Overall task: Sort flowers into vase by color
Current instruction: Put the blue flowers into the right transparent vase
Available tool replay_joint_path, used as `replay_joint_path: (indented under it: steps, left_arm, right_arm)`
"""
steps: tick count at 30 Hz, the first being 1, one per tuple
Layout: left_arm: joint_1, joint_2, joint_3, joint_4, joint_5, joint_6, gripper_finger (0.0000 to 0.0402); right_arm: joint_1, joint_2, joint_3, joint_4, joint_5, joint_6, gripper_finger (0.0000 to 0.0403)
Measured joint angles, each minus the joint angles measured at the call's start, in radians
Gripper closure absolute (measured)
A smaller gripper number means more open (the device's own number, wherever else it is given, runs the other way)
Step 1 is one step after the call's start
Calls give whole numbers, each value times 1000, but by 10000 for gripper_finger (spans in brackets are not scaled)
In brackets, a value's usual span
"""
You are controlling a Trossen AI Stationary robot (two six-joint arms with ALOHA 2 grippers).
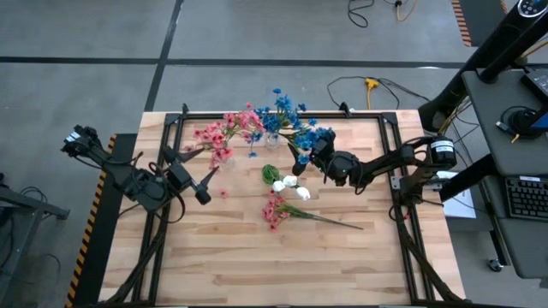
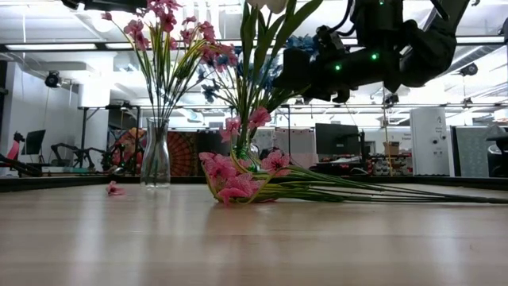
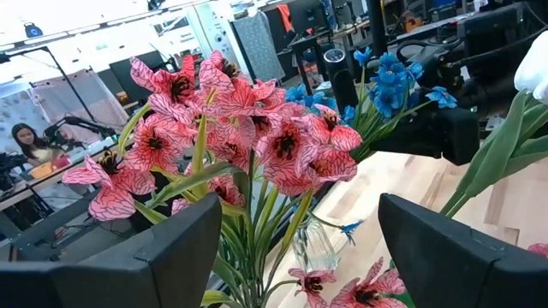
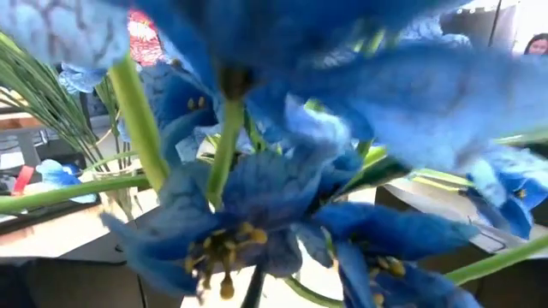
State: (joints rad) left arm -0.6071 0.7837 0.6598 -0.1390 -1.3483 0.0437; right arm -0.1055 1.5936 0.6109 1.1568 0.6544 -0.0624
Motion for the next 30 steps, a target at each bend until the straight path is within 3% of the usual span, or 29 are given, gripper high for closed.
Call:
replay_joint_path:
  steps: [6,10,17,30]
  left_arm:
    - [0,0,0,-1,-4,0,106]
    - [0,0,0,-3,-5,0,106]
    - [0,0,0,-3,-5,0,106]
    - [0,0,0,-4,-6,0,106]
  right_arm:
    - [0,-17,0,-13,0,-27,77]
    - [-16,-67,2,-115,-3,-1,77]
    - [-89,-158,2,-346,-134,153,77]
    - [-98,-183,25,-407,-167,129,77]
